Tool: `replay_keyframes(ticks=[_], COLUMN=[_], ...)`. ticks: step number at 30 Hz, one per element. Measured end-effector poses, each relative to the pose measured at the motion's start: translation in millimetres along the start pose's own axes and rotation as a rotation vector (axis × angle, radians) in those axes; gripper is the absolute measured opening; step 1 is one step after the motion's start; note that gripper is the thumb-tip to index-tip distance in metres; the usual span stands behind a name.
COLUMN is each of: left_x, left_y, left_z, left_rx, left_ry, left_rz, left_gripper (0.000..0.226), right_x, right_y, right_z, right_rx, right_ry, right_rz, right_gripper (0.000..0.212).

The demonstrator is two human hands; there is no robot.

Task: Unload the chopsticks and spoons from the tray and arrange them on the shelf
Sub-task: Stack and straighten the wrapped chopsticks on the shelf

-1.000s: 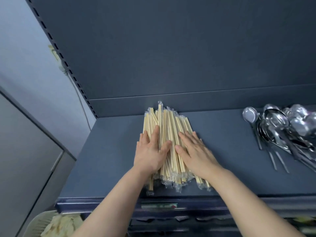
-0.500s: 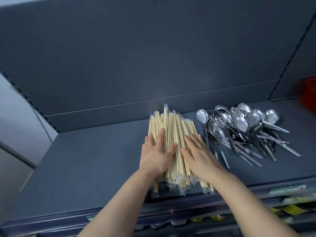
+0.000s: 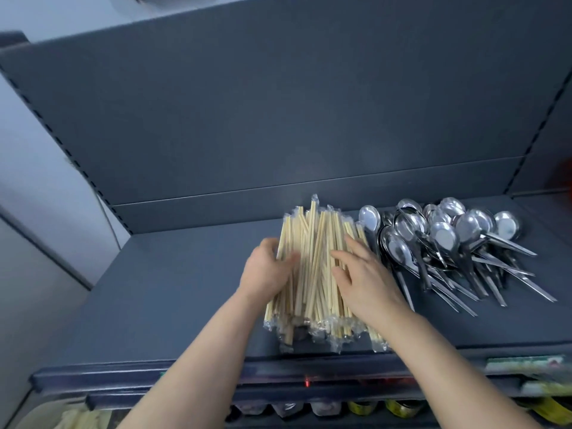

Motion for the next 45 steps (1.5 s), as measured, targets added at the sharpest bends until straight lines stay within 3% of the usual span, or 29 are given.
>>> replay_keyframes(ticks=[2,4,11,16,20,26,30,33,35,39,41,45], left_x=[1.0,3.3,17.0,13.5,20.6,25.1,17.8,18.1,24.0,34.2,33.3,21.7], left_y=[7.1,3.1,-17.1,-8.9,-15.3,-14.1,-5.5,6.2,20.3,56.1,75.8,120.8], left_z=[0.0,-0.5,-6.7,-19.7,-16.9,-19.0,-17.8,-12.7,-9.1,2.4,5.5,6.2], left_rx=[0.043,0.022,-0.065,-0.038,-0.044,-0.037,-0.072,-0.119,-0.145,-0.172,-0.123,0.028], left_ry=[0.016,0.045,0.203,0.272,0.230,0.223,0.215,0.167,0.075,-0.128,-0.194,-0.319], left_rz=[-0.178,-0.232,-0.165,-0.046,-0.102,-0.076,0.193,0.401,0.532,0.680,0.672,0.435], left_gripper=[0.030,0.038,0.054,0.028,0.036,0.022,0.015,0.015,0.017,0.010,0.009,0.023], right_x=[-7.8,-12.8,-8.8,-5.3,-5.2,-3.9,-5.7,-15.3,-29.1,-71.3,-95.5,-141.5], right_y=[4.8,5.0,2.5,3.3,3.5,6.1,8.5,17.0,16.5,-30.5,-49.3,-74.0], right_z=[-0.1,0.8,-0.3,0.0,-0.1,-0.7,0.2,-4.4,-13.1,-36.0,-45.2,-61.3], right_rx=[0.035,0.037,-0.008,-0.005,-0.005,0.019,0.048,0.125,0.152,-0.101,-0.165,-0.159], right_ry=[0.032,0.043,-0.003,-0.019,-0.010,0.005,0.015,0.041,0.046,-0.045,-0.059,-0.013], right_rz=[0.069,0.078,0.017,0.010,0.020,0.029,0.014,-0.033,-0.197,-0.660,-0.711,-0.764], right_gripper=[0.040,0.038,0.047,0.057,0.058,0.059,0.057,0.051,0.051,0.076,0.057,0.037])
Point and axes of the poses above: each hand's wrist, its own z-axis away from the middle knuckle, its own y-axis out of the back of the hand, x = y × z, the point moved 10 cm from there along -z, towards the middle knuckle, and after that the axes turned 7 degrees about y, right-handed, at the moved point
